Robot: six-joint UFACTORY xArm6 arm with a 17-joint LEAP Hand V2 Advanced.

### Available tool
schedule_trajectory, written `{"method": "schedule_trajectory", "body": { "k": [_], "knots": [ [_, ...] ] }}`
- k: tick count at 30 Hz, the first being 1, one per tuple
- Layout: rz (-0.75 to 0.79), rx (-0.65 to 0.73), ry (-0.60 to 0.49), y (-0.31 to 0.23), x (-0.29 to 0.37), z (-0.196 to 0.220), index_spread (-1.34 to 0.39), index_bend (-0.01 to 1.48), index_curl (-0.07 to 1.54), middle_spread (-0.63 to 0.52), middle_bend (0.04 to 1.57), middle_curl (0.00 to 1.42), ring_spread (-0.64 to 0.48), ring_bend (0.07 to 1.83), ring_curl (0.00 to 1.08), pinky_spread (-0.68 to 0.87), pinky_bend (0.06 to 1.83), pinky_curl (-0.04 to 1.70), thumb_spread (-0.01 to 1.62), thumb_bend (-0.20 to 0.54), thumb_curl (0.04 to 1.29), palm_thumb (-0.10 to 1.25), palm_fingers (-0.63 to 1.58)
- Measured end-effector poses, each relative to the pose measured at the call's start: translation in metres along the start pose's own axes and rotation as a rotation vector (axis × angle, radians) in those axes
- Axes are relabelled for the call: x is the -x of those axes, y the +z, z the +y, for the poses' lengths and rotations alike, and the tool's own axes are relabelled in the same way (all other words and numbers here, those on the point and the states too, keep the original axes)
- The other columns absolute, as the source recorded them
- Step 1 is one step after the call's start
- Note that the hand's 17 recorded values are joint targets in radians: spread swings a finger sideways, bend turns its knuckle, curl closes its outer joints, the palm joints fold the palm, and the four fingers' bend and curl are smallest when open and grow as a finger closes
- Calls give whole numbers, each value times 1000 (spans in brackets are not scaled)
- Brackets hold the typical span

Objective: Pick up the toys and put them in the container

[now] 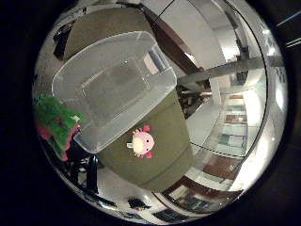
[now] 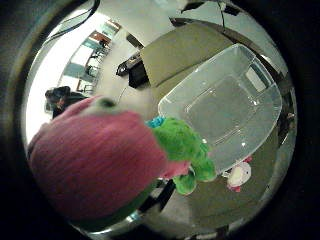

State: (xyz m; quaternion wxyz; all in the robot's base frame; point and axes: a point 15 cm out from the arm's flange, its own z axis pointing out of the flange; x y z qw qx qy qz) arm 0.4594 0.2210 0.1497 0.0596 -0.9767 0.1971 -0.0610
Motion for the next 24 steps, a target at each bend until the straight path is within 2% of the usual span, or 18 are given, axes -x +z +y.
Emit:
{"method": "schedule_trajectory", "body": {
  "k": [2, 8, 10, 12, 16, 18, 20, 24],
  "knots": [
    [2, -2, 2, 1, -1, -1, -412, 177, 288, 38, 187, 320, 172, 319, 251, 401, 635, 141, 959, 200, 465, 822, 27],
    [2, -2, 9, 3, -1, 0, -401, 181, 301, 28, 187, 310, 161, 306, 253, 401, 623, 127, 914, 192, 642, 1003, 49],
    [4, -3, 15, 3, -2, 0, -401, 182, 307, 18, 187, 308, 157, 299, 254, 401, 613, 121, 904, 185, 705, 1024, 61],
    [10, -8, 19, 3, -6, 0, -400, 181, 309, 14, 188, 306, 156, 292, 253, 402, 606, 117, 912, 88, 715, 910, 67],
    [17, -14, 23, 2, -10, 1, -399, 180, 314, 4, 188, 303, 155, 274, 252, 402, 596, 110, 969, -23, 661, 878, 82],
    [19, -13, 31, 2, -14, 4, -398, 178, 313, 1, 186, 302, 155, 273, 255, 401, 594, 110, 987, -41, 608, 826, 85],
    [22, -11, 46, 1, -21, 11, -398, 176, 311, -1, 189, 304, 155, 266, 256, 401, 589, 108, 1008, -53, 510, 711, 89],
    [44, 5, 88, -1, -44, 34, -391, 168, 305, -2, 191, 306, 155, 261, 258, 403, 586, 105, 994, -57, 389, 497, 86]
  ]
}}
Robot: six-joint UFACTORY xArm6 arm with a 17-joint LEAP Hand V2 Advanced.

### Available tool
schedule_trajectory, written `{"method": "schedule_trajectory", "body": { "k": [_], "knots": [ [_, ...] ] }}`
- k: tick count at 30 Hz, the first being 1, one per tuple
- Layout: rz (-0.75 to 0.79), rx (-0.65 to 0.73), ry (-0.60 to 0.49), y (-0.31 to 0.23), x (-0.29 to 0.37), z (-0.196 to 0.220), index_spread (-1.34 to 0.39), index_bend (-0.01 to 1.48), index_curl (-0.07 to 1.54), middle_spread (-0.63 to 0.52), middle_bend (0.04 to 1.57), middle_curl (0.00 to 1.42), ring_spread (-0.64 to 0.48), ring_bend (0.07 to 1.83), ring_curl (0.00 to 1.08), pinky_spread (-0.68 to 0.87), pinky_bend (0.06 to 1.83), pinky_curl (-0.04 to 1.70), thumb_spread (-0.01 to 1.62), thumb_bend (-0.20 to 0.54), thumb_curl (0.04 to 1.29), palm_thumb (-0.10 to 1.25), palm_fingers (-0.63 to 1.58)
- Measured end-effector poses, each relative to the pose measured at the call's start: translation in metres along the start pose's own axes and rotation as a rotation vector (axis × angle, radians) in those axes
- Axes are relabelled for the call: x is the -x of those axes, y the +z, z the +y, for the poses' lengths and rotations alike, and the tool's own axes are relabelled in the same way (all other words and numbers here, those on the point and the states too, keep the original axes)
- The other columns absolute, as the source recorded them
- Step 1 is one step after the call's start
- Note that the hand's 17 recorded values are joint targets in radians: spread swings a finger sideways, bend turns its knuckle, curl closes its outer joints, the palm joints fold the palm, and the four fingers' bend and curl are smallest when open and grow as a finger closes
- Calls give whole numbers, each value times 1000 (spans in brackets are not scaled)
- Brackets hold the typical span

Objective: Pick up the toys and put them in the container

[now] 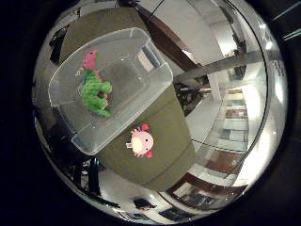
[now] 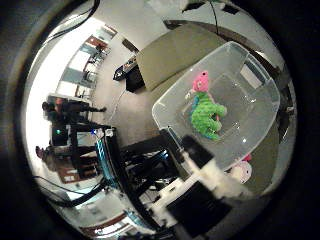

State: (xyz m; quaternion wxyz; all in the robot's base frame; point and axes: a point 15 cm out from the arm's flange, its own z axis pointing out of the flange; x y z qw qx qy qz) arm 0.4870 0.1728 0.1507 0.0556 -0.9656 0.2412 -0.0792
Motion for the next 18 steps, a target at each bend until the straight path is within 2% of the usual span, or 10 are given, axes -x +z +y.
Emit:
{"method": "schedule_trajectory", "body": {
  "k": [4, 7, 18],
  "knots": [
    [24, 11, 76, -7, -37, 30, -380, 167, 298, 17, 190, 307, 156, 260, 261, 403, 596, 106, 947, -47, 321, 353, 77],
    [51, 15, 144, -15, -72, 57, -373, 168, 293, 23, 193, 310, 156, 261, 262, 403, 602, 106, 916, -39, 302, 295, 73],
    [86, 115, 325, 1, -157, 187, -358, 167, 286, 39, 193, 314, 173, 271, 269, 401, 621, 107, 892, -31, 291, 266, 58]
  ]
}}
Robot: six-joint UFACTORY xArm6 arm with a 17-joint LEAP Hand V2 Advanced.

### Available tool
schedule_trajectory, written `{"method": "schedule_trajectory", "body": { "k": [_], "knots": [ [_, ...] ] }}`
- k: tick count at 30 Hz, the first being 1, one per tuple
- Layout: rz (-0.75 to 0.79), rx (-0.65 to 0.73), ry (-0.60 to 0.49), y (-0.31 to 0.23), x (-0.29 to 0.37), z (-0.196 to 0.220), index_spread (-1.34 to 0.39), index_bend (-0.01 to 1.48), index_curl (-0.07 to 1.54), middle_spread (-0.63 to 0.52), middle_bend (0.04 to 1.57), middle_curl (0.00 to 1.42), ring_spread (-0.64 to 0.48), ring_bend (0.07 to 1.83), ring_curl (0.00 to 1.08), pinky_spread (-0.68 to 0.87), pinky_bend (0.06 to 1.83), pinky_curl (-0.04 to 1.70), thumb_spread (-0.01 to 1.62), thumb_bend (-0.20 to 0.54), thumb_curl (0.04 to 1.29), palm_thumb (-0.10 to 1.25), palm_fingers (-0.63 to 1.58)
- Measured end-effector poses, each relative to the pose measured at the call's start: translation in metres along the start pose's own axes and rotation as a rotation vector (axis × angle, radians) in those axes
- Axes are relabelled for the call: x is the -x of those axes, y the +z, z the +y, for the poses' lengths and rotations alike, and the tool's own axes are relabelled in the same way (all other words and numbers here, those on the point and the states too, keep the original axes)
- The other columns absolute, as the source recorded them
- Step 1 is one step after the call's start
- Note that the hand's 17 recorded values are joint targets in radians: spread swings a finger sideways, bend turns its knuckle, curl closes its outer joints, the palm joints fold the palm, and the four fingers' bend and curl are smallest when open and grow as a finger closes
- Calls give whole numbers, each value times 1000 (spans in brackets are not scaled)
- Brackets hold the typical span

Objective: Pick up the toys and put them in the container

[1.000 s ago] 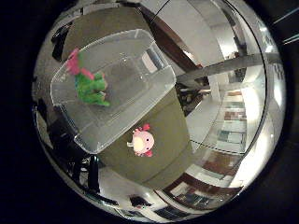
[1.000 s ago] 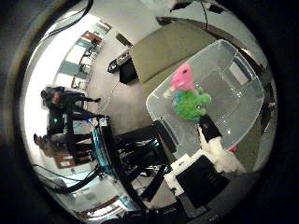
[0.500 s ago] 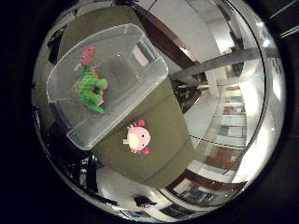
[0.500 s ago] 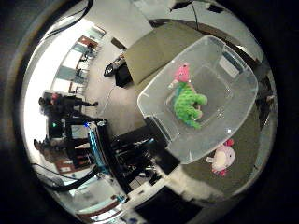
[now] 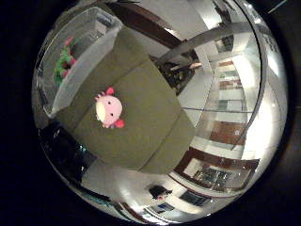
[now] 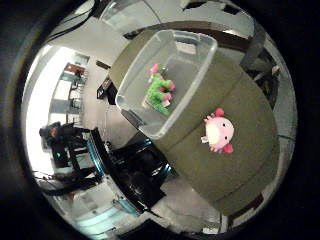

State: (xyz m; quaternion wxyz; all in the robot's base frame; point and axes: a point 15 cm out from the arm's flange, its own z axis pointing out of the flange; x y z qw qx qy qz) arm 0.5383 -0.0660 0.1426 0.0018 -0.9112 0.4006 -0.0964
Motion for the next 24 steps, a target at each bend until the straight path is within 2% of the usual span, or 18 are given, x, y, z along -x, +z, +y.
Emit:
{"method": "schedule_trajectory", "body": {
  "k": [10, 24],
  "knots": [
    [-87, 90, 85, 75, -12, 55, -350, 167, 285, 45, 188, 312, 174, 281, 272, 401, 638, 108, 901, -31, 287, 270, 39],
    [-171, 155, 77, 179, -3, 47, -352, 168, 287, 47, 192, 314, 174, 294, 270, 393, 636, 115, 919, -31, 287, 298, 25]
  ]
}}
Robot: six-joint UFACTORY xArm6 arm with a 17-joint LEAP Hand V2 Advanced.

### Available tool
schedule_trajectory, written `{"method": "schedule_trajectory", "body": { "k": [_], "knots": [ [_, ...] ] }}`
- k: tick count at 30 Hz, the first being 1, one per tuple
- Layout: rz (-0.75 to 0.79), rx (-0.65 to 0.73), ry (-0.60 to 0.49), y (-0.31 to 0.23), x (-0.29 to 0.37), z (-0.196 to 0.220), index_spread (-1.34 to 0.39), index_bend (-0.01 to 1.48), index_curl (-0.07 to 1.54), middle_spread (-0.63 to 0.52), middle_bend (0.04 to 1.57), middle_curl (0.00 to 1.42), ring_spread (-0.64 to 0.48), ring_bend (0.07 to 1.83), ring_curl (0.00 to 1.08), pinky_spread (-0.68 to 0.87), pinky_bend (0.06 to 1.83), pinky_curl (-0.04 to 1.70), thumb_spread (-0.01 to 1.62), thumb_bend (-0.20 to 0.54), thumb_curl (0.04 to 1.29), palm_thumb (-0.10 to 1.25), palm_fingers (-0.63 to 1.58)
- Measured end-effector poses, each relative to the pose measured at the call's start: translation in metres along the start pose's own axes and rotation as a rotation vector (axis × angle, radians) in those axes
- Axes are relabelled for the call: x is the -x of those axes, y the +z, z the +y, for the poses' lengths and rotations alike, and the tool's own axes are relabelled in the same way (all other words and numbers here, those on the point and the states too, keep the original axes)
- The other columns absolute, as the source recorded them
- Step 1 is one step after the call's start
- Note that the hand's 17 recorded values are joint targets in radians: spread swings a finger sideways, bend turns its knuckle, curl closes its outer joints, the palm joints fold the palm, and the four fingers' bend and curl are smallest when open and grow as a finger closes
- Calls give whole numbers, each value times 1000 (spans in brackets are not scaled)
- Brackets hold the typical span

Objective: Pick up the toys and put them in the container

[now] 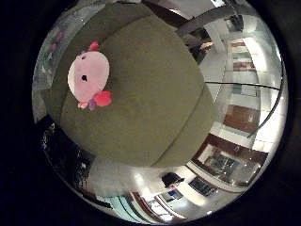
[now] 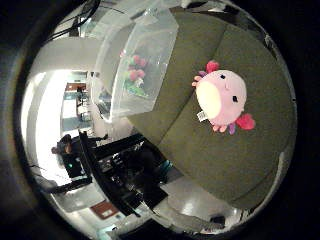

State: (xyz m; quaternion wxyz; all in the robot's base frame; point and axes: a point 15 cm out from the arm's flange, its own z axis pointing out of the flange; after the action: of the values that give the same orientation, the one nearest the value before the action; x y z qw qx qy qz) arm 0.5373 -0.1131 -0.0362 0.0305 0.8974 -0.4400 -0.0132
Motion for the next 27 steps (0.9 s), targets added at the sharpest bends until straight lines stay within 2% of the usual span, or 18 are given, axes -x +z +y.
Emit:
{"method": "schedule_trajectory", "body": {
  "k": [17, 27],
  "knots": [
    [-10, 19, -9, 57, -7, -36, -371, 177, 298, 39, 190, 310, 173, 282, 265, 399, 618, 115, 920, -31, 285, 298, 53],
    [1, 65, 2, 87, -31, -25, -388, 178, 306, 26, 190, 304, 175, 275, 263, 406, 615, 106, 920, -31, 285, 298, 90]
  ]
}}
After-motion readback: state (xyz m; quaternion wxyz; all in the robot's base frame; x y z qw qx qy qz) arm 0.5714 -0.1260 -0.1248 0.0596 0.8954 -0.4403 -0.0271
